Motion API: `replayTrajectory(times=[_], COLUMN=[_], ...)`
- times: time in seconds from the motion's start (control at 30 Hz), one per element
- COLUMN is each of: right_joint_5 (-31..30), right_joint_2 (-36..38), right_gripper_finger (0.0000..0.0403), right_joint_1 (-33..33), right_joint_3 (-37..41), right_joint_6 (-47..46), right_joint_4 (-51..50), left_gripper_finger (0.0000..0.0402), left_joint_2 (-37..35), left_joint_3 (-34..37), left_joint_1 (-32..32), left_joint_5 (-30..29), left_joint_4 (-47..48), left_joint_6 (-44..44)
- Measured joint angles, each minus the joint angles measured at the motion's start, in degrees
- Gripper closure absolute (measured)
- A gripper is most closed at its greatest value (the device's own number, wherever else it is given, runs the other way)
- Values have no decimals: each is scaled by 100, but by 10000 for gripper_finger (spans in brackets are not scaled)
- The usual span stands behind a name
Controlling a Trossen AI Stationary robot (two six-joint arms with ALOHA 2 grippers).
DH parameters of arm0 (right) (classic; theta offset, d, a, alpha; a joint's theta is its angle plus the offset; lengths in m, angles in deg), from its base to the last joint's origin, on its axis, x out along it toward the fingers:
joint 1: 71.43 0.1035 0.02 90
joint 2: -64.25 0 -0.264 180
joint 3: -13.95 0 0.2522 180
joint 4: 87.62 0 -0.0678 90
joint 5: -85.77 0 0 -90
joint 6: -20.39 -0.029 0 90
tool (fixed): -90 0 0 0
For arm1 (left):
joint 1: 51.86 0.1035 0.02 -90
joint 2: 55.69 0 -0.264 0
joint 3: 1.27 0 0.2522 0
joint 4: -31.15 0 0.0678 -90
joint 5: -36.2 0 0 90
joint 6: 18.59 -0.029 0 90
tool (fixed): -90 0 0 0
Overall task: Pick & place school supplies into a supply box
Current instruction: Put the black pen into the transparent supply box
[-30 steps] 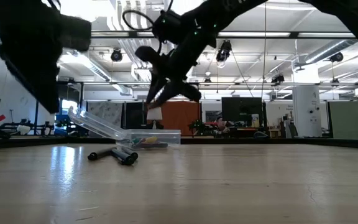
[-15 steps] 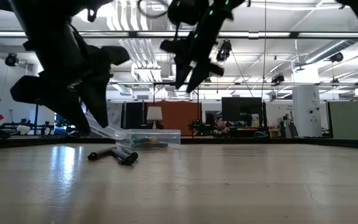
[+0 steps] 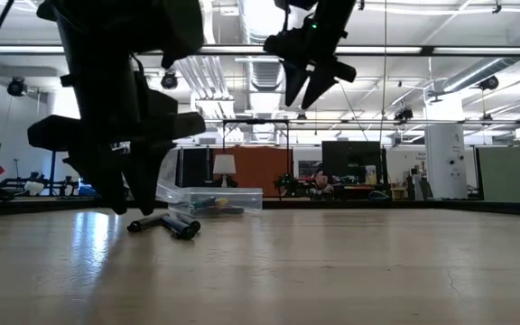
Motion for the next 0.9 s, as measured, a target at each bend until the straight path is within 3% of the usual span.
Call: replayTrajectory(times=[0.27,0.73,0.9], right_joint_5=[-56,-56,-50], right_joint_2=[176,181,181], right_gripper_finger=[216,215,215], right_joint_1=[4,9,10], right_joint_3=[434,681,681], right_joint_6=[-20,-20,-20], right_joint_4=[-54,-35,-34], left_gripper_finger=[242,243,279], left_joint_2=[67,155,210], left_joint_3=[8,217,323], left_joint_1=[7,13,124], left_joint_5=[67,112,297], left_joint_4=[-516,-559,-568], left_joint_6=[72,165,105])
